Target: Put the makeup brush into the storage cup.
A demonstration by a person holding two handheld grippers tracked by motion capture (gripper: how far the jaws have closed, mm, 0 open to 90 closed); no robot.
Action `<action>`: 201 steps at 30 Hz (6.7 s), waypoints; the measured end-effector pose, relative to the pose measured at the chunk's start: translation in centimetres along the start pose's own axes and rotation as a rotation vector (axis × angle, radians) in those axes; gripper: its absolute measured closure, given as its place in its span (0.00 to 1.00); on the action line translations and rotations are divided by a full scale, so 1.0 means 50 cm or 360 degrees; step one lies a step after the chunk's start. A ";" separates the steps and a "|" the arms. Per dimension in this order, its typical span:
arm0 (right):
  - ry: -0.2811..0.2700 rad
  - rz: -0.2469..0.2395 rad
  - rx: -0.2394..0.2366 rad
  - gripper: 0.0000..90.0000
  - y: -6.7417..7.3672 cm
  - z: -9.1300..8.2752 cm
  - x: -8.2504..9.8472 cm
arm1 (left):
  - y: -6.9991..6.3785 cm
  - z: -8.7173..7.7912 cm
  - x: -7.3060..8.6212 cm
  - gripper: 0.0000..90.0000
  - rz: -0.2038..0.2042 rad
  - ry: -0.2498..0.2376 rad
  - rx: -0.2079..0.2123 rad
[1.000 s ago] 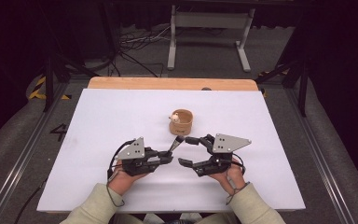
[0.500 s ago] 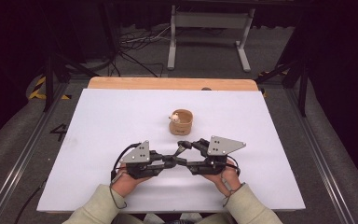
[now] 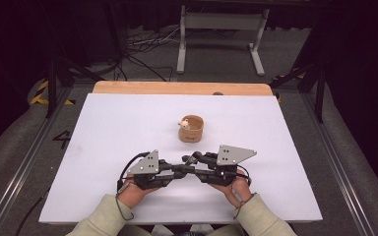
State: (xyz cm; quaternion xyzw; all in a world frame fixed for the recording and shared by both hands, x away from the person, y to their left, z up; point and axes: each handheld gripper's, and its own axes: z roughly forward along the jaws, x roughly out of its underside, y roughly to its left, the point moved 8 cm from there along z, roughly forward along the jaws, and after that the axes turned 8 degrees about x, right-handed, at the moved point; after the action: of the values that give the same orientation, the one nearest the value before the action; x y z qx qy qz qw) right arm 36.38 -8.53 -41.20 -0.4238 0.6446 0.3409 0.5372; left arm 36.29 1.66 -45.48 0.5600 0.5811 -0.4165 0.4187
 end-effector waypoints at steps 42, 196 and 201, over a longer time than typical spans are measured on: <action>0.0115 0.0033 0.0069 0.88 -0.034 -0.026 -0.040 | 0.030 -0.066 0.007 0.15 -0.0190 -0.0156 -0.0099; 0.0303 0.0090 0.0763 0.14 -0.326 0.071 -0.033 | 0.060 -0.187 0.068 0.03 -0.0354 -0.0049 -0.0553; 0.0262 0.0074 0.0730 0.08 -0.312 0.043 -0.050 | 0.061 -0.196 0.067 0.03 -0.0361 -0.0069 -0.0561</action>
State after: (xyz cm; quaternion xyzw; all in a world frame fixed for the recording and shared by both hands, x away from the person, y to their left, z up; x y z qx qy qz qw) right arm 51.63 -12.53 -38.93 -0.3020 0.7564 0.1623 0.5570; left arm 39.09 12.07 -45.77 0.4000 0.6951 -0.3649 0.4730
